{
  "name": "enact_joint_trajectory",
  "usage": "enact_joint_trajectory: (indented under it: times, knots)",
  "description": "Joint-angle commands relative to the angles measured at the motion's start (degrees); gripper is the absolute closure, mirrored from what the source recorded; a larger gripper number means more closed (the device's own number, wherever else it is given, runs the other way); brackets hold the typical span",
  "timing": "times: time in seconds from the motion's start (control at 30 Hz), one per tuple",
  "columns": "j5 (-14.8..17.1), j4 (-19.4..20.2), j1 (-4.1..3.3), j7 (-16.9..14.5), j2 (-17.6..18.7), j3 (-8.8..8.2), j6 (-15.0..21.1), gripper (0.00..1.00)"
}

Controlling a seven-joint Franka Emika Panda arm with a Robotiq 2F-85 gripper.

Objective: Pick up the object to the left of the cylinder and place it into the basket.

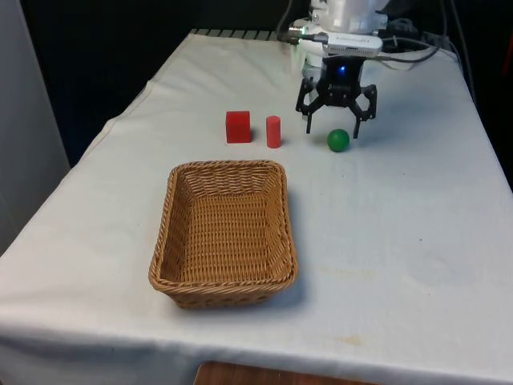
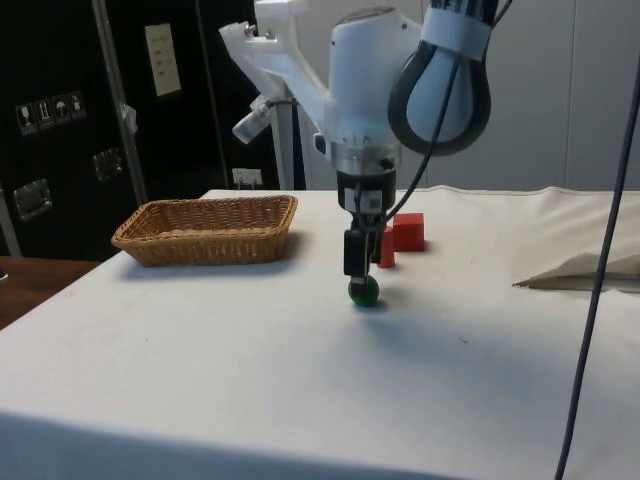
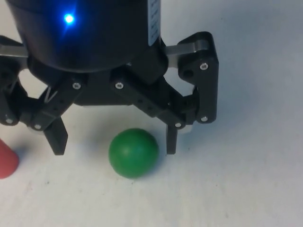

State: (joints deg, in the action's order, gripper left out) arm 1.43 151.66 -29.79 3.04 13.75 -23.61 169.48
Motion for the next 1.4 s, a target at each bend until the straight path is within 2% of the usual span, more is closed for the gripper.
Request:
enact_joint_trajectory:
  times: [0.0,0.23,0.27,0.3,0.37,0.4,0.47,0.57,0.6,0.63,0.67,0.7,0.9,0.93,0.97,1.2,1.23,1.37]
  knots:
    - [1.6,0.63,1.2,-1.26,-0.92,1.66,0.74,0.0]
    - [2.01,0.63,1.66,-1.26,0.34,2.06,2.12,0.0]
    - [0.46,-0.06,0.29,-0.11,1.66,0.0,1.72,0.0]
    - [1.89,0.57,1.55,-1.15,0.52,1.89,2.18,0.0]
    - [1.66,0.46,1.32,-0.86,0.86,1.55,2.29,0.0]
    - [1.6,0.4,1.26,-0.8,0.92,1.43,2.29,0.04]
    - [1.49,0.34,1.15,-0.74,1.03,1.32,2.35,0.22]
    - [1.38,0.34,1.03,-0.63,1.15,1.2,2.35,0.56]
    - [0.46,-0.06,0.29,-0.11,1.78,0.0,1.83,0.66]
    - [1.38,0.34,1.03,-0.57,1.15,1.15,2.35,0.66]
    - [1.32,0.29,0.97,-0.57,1.2,1.15,2.35,0.77]
    - [1.32,0.29,0.97,-0.52,1.2,1.09,2.35,0.98]
    - [1.26,0.29,0.92,-0.52,1.26,1.03,2.41,1.0]
    - [0.46,-0.06,0.29,-0.06,1.78,0.0,1.83,1.0]
    - [1.26,0.29,0.92,-0.52,1.26,1.03,2.41,1.0]
    - [0.29,-1.26,0.46,-0.69,0.63,-0.63,0.29,1.0]
    - [0.46,-1.2,0.29,-0.4,1.38,-0.52,1.38,1.0]
    - [0.11,-2.92,0.29,-1.43,-0.57,-1.72,-2.18,1.0]
